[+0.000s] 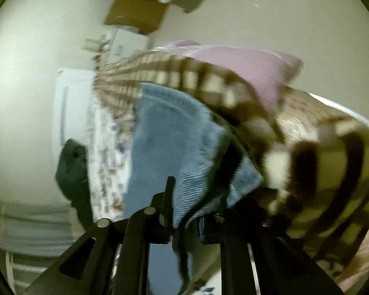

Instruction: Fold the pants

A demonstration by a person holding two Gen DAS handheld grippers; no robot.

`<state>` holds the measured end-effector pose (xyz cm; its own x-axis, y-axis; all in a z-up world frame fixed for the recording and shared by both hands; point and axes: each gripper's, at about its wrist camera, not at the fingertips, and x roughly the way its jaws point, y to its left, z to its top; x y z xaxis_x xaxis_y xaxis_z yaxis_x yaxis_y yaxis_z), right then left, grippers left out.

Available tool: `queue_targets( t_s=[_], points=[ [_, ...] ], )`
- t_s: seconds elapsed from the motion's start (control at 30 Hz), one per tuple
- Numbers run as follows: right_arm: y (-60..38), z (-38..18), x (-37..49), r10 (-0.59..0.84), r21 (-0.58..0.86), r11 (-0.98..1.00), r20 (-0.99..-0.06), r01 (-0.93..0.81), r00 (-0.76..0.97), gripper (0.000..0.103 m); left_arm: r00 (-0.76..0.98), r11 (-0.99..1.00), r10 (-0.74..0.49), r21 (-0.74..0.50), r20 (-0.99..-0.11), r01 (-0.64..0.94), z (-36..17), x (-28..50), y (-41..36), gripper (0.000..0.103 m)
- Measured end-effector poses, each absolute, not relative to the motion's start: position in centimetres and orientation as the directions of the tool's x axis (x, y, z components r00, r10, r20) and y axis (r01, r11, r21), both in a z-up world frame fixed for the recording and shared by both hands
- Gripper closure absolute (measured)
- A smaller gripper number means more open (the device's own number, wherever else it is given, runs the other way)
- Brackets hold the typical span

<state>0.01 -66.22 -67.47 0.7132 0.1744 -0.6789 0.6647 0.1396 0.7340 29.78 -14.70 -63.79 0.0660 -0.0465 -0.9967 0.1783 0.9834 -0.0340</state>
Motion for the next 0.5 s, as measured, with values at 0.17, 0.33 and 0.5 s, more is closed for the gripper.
queue_targets(
  t_s=[0.17,0.33,0.5],
  points=[
    [-67.3,-69.2,1.7,0.157,0.802,0.01,-0.591,0.597,0.791,0.07,0.046,0.986,-0.049,-0.04,-0.998,0.164,-64.0,30.7,-14.0,0.0],
    [-67.1,-67.2,5.0,0.122,0.747,0.195,-0.661,0.636,0.74,0.058,0.025,0.989,-0.05,-0.046,-0.998,0.144,-64.3,32.5,-13.4,0.0],
    [-68.2,-69.7,4.7,0.131,0.746,0.081,-0.665,0.661,0.735,0.095,0.022,0.99,-0.046,-0.043,-0.999,0.136,-65.0,33.3,-14.7,0.0]
  ],
)
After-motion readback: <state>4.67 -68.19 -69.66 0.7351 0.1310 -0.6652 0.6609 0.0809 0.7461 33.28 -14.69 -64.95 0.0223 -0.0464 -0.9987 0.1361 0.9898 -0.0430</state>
